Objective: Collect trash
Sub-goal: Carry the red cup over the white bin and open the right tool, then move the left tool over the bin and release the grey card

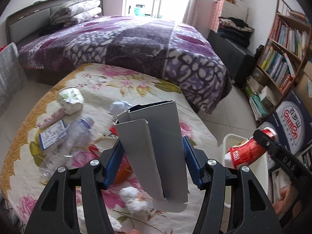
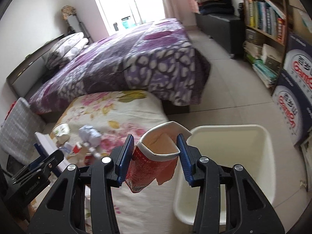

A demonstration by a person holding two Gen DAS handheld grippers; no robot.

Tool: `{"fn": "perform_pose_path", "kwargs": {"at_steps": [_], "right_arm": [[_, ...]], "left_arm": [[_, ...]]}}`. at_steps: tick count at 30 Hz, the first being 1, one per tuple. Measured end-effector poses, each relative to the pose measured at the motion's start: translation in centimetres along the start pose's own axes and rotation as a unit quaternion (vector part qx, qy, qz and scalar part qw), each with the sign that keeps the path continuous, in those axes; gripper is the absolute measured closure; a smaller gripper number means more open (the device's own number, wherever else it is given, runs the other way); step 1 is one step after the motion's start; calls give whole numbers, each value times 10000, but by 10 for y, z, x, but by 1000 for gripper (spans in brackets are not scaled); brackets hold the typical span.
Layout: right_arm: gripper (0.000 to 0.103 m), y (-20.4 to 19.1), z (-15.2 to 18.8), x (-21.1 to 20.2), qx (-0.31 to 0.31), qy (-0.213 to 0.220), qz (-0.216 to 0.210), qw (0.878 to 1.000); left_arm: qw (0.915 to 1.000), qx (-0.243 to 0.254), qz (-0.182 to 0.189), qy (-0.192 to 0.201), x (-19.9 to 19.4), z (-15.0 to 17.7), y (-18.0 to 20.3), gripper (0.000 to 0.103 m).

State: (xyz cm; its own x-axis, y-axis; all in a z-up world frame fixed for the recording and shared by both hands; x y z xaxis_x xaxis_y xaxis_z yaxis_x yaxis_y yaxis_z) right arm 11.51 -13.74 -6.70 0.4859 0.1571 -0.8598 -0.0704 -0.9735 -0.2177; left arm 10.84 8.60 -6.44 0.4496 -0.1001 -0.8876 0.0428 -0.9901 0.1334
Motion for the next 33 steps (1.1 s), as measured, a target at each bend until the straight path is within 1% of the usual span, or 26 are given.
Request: {"fn": "perform_pose_path", "kwargs": {"at_steps": [2, 4, 5, 7, 8, 9, 11, 13, 16, 18, 25, 28, 33], "right_arm": [[60, 13, 1, -2, 98, -17, 88, 9999], [58, 28, 2, -1, 186, -105, 227, 9995], [56, 37, 3, -1, 266, -150, 308, 9991], [55, 50, 4, -1, 417, -216, 369, 9982], [49, 58, 5, -1, 530, -250, 379, 9976], [40, 63, 6, -1, 604, -258, 384, 9971], [33, 78, 8, -6, 816, -236, 385, 9956], [32, 87, 9, -11, 922, -205, 401, 9947], [27, 103, 9, -20, 1090, -123, 475, 9928], [22, 114, 8, -28, 1232, -63, 515, 9910], [16, 151, 5, -43, 1817, -4, 419, 9825], [14, 165, 4, -50, 2007, 83, 385, 9789], [12, 187, 1, -61, 2343, 210, 236, 9716]], "left_arm": [[9999, 61, 63, -50, 3, 3, 8, 44], [9997, 127, 160, -104, 6, 5, 18, 44], [9996, 155, 215, -124, 6, 6, 22, 44], [9992, 208, 313, -150, 7, 7, 30, 44], [9991, 224, 335, -156, 8, 7, 33, 44], [9988, 258, 374, -171, 8, 8, 38, 44], [9984, 303, 435, -194, 9, 10, 45, 44], [9980, 349, 483, -215, 9, 12, 53, 44], [9970, 422, 599, -261, 8, 15, 65, 44], [9960, 469, 700, -302, 8, 17, 75, 44], [9913, 600, 1014, -589, 17, 23, 115, 44], [9901, 678, 1050, -639, 23, 24, 133, 43], [9863, 709, 1218, -852, 38, 24, 170, 43]]}}
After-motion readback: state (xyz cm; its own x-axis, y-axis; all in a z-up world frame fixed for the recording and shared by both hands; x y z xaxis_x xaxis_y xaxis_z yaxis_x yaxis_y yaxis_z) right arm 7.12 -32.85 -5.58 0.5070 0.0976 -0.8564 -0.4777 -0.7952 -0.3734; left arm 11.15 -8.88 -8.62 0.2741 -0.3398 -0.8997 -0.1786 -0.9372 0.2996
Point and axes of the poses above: each gripper's, at about its wrist camera, not at the fingertips, and x roughly the way its jaws point, y to its right, z to its underside, the point moved 5 cm from there along x, roughly the way its jaws point, and after that the axes turned 15 degrees about -y, right-handed, at the moved point
